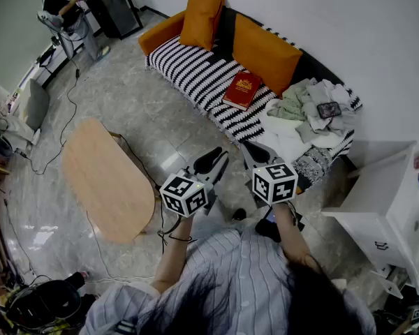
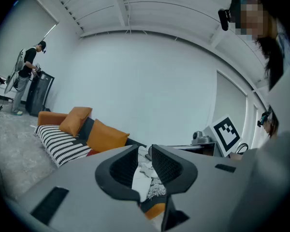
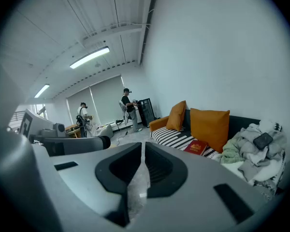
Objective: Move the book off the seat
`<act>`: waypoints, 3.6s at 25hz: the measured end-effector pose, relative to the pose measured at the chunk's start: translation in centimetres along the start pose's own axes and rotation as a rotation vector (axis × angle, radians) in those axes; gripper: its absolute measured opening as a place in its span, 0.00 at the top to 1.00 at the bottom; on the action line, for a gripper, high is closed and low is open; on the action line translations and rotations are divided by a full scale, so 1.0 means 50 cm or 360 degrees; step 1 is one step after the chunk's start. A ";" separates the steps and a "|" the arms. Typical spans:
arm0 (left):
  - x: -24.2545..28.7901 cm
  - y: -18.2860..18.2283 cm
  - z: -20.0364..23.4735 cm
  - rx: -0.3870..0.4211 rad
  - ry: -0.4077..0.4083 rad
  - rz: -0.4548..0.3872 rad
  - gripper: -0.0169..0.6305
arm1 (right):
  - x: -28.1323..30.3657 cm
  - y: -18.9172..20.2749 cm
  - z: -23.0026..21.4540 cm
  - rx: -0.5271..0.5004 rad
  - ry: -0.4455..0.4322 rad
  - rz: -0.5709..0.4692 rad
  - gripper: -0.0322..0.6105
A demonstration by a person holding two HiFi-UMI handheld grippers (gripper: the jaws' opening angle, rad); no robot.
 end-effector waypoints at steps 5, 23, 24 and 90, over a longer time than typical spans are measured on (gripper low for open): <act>0.003 0.011 -0.001 -0.0030 -0.0001 0.0010 0.84 | -0.005 0.005 -0.008 0.0014 0.0008 -0.0007 0.89; 0.067 0.028 0.058 -0.0047 0.0043 0.0124 0.84 | 0.048 0.024 -0.080 0.0141 0.0101 0.0018 0.89; 0.076 0.028 0.070 -0.0046 0.0048 0.0134 0.84 | 0.061 0.025 -0.085 0.0144 0.0106 0.0025 0.89; 0.599 0.000 0.660 -0.0143 0.0139 0.0507 0.84 | 0.624 -0.022 -0.503 0.0365 0.0535 0.0253 0.89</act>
Point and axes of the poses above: the fingertips, and each gripper's own axes: x forward along the fingers, z to its left, y out of its underside, the point moved 5 cm from there along -x, backward along the fingers, and after that the axes turned 15 degrees about -z, right-handed, at the moved point
